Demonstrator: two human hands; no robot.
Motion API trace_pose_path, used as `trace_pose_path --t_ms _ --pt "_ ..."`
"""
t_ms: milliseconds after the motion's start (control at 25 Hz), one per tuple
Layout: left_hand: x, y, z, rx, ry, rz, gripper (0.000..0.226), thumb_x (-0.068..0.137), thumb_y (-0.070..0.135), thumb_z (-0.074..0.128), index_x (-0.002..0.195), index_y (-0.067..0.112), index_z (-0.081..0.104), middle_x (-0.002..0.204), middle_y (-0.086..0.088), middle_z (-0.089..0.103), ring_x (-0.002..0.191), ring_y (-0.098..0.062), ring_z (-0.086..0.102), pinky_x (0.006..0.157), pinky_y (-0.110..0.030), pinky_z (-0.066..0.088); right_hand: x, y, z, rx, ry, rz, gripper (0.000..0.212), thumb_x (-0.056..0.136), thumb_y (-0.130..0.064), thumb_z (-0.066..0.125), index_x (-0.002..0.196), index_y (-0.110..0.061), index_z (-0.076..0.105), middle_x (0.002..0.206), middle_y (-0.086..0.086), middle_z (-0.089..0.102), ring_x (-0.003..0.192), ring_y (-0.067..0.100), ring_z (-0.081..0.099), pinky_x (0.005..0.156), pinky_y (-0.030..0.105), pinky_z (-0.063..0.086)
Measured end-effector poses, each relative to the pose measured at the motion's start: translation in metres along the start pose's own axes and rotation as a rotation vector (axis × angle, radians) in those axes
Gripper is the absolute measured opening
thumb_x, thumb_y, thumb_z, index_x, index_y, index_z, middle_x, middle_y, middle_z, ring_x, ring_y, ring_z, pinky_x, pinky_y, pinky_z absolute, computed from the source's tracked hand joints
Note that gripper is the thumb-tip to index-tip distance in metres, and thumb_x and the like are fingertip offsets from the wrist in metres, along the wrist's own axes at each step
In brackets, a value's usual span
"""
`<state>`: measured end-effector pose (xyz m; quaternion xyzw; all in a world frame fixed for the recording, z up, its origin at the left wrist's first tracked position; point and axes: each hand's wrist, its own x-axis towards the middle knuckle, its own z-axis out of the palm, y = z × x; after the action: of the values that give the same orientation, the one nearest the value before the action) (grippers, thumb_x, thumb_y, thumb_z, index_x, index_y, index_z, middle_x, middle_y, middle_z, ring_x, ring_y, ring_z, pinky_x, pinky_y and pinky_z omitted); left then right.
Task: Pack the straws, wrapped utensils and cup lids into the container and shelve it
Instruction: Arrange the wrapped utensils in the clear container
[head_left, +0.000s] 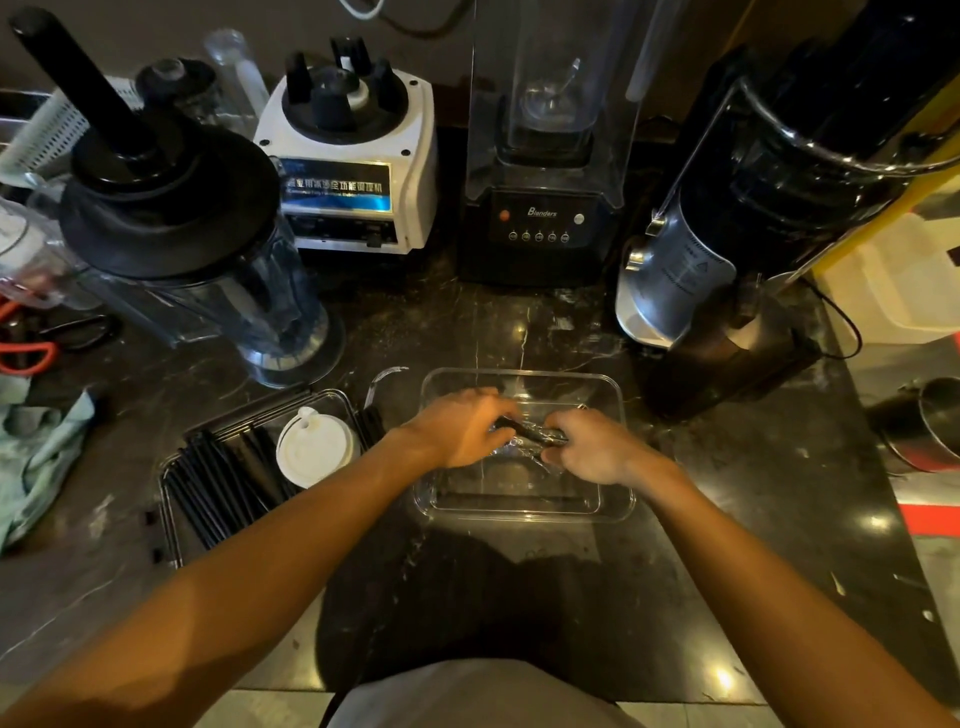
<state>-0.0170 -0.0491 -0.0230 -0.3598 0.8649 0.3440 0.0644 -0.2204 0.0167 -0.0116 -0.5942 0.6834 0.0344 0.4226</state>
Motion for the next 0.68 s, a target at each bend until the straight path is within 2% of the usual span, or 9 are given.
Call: trace_pose_path --t_ms 160,280,400,480,560,640,680 --pt "0.009 0.002 0.008 0.330 -0.023 -0.027 0.058 0.093 0.036 0.068 0.146 0.019 0.049 0.141 -0.008 0.053 0.131 -0.029 0.050 0.112 -0.045 0.040 0.014 -0.002 0.009 -0.052 0.027 0.028 0.020 0.092 -0.031 0.069 0.112 -0.025 0.069 0.105 -0.002 0.071 0.095 0.017 0.068 0.087 0.041 0.058" --pt "0.016 0.005 0.020 0.562 -0.013 -0.047 0.062 0.092 0.034 0.068 0.147 0.016 0.046 0.144 -0.011 0.050 0.132 -0.032 0.048 0.115 -0.048 0.036 0.021 -0.003 0.020 -0.298 0.102 0.025 0.030 0.097 -0.035 0.064 0.123 -0.019 0.063 0.123 0.005 0.065 0.114 0.026 0.064 0.096 0.041 0.053" --pt "0.019 0.000 0.028 0.596 0.004 -0.064 0.059 0.092 0.034 0.067 0.145 0.016 0.048 0.140 -0.010 0.054 0.129 -0.031 0.049 0.114 -0.050 0.035 0.021 -0.005 0.030 -0.466 0.204 -0.012 0.048 0.097 -0.036 0.065 0.137 -0.013 0.051 0.135 0.010 0.054 0.130 0.030 0.052 0.103 0.045 0.048" --pt "0.018 -0.004 0.030 0.587 0.031 -0.074 0.060 0.092 0.038 0.066 0.145 0.016 0.048 0.139 -0.009 0.056 0.128 -0.031 0.050 0.113 -0.049 0.035 0.016 -0.006 0.032 -0.551 0.273 -0.028 0.056 0.093 -0.038 0.068 0.139 -0.011 0.048 0.134 0.012 0.054 0.129 0.031 0.050 0.101 0.044 0.047" --pt "0.015 -0.006 0.032 0.586 0.062 -0.082 0.061 0.094 0.041 0.064 0.146 0.016 0.046 0.139 -0.010 0.055 0.129 -0.031 0.050 0.112 -0.049 0.036 0.007 -0.007 0.034 -0.610 0.363 -0.049 0.058 0.085 -0.039 0.076 0.130 -0.008 0.055 0.124 0.013 0.059 0.118 0.033 0.056 0.092 0.045 0.050" --pt "0.013 -0.005 0.034 0.616 0.103 -0.079 0.060 0.094 0.042 0.062 0.145 0.014 0.047 0.138 -0.011 0.056 0.127 -0.031 0.051 0.110 -0.048 0.036 0.000 -0.010 0.034 -0.602 0.410 -0.094 0.045 0.083 -0.037 0.078 0.116 -0.010 0.062 0.112 0.011 0.064 0.108 0.031 0.062 0.084 0.045 0.054" --pt "0.013 -0.004 0.035 0.630 0.119 -0.076 0.059 0.094 0.042 0.063 0.144 0.014 0.048 0.137 -0.011 0.056 0.125 -0.031 0.051 0.109 -0.048 0.036 -0.002 -0.011 0.034 -0.578 0.361 -0.101 0.035 0.090 -0.036 0.072 0.114 -0.013 0.064 0.111 0.009 0.066 0.107 0.029 0.064 0.086 0.043 0.055"
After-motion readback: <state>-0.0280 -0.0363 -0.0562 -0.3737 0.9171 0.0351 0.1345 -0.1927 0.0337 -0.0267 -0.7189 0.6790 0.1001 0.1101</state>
